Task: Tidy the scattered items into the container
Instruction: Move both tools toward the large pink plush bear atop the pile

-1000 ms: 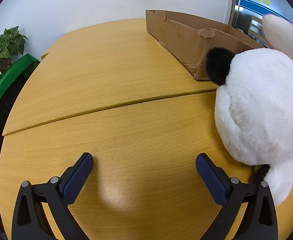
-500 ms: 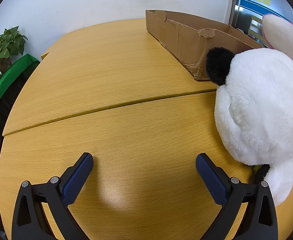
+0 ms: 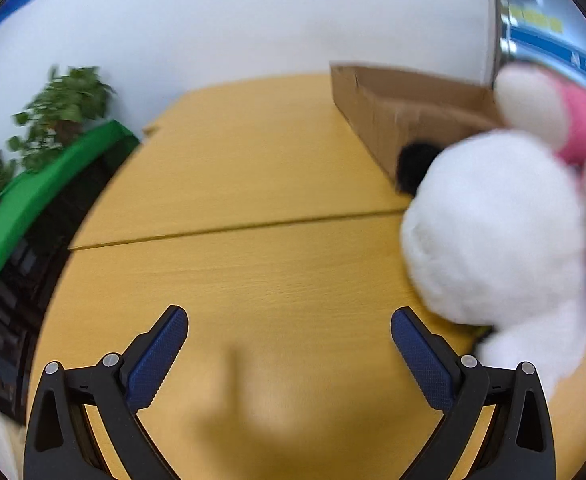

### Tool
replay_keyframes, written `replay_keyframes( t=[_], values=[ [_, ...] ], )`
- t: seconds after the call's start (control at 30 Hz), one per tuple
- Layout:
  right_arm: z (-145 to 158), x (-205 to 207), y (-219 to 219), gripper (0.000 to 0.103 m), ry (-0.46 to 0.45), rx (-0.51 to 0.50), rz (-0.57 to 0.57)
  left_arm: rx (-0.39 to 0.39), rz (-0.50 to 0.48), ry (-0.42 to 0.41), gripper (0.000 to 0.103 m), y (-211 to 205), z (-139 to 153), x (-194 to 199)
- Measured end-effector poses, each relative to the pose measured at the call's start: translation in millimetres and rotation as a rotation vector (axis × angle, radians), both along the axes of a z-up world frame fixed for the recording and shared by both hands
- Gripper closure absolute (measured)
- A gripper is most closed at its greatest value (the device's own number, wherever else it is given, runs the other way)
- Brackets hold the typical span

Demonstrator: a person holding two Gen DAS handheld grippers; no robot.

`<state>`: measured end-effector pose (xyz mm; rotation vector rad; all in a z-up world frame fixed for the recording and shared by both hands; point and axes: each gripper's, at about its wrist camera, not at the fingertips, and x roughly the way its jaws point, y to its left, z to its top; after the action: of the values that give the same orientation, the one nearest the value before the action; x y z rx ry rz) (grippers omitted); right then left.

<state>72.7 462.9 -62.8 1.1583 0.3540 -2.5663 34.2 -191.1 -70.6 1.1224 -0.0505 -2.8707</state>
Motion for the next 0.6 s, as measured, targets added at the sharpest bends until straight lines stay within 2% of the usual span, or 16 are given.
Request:
replay_keyframes(
  t=[0.13,0.3,0.43,0.53,0.6],
  values=[
    [36,48,-8,0.0,0.084,-0.041,-0.076,0.068,0.111,0.074,0.0,25,42,59],
    [56,55,-48,0.0,0.098,-0.107,-0.127,0.173,0.028,0.109,0.0,86,70,85],
    [72,60,-80,0.0,0.11,-0.159,-0.168,0.227,-0.049,0.08,0.0,134,80,81],
    [84,64,-104,0.0,0.119,-0.199,-0.198,0.206,-0.103,0.072,0.0,163,83,76],
    [92,67,-120,0.0,0.125,-0.225,-0.219,0.19,-0.105,0.055,0.0,173,80,73]
  ],
)
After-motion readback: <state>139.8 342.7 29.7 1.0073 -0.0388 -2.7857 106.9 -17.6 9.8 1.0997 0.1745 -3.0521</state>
